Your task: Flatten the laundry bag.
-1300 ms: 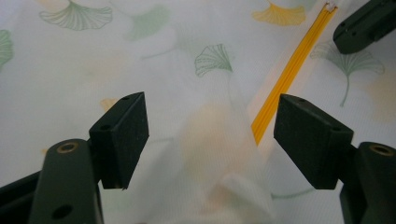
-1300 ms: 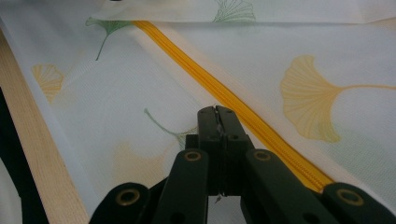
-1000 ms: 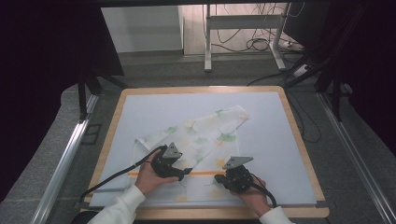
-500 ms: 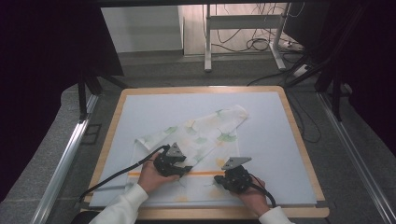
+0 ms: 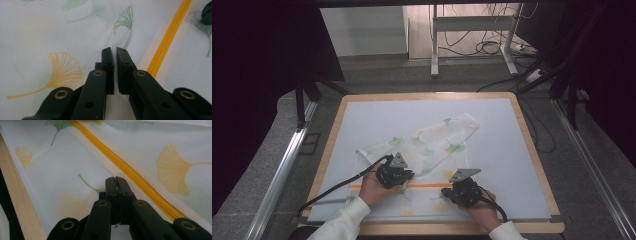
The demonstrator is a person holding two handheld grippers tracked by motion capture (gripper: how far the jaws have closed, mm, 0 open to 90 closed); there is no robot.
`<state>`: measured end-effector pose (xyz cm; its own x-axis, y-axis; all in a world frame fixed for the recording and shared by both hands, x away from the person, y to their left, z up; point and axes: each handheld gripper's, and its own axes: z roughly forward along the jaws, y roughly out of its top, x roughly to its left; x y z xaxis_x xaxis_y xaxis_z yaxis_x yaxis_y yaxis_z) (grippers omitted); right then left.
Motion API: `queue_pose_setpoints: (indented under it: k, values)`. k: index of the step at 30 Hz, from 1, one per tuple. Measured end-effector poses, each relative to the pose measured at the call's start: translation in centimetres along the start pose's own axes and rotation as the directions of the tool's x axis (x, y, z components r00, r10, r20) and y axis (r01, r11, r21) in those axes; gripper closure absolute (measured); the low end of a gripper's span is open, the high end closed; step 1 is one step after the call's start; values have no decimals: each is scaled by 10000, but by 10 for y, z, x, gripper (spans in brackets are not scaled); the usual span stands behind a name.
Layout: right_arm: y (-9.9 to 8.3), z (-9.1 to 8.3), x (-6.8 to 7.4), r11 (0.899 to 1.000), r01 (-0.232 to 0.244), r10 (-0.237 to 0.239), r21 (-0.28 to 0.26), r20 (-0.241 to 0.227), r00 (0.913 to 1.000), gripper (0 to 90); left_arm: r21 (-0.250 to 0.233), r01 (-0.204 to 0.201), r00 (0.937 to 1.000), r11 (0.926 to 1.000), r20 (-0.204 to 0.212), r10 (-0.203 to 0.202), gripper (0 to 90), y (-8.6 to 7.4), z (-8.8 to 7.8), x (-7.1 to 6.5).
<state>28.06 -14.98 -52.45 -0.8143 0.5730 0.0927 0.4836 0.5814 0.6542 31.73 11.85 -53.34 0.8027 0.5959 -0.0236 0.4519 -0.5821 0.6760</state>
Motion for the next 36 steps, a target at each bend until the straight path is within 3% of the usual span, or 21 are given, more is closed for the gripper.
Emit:
queue_pose_setpoints:
  k: [3,24,36]
  values:
    - [0,0,0,10000,12,-12,-6,-10,10000,887,-173,-29,9998,9998,-217,25,890,-1,1,-2]
    - [-1,0,-2,10000,40,-40,-70,-4,10000,887,-1040,111,9997,9945,-188,-131,895,4,-20,3]
    - [-1,0,-2,9999,47,-47,-120,14,10000,888,-1400,391,9992,9894,-31,-399,896,9,-27,17]
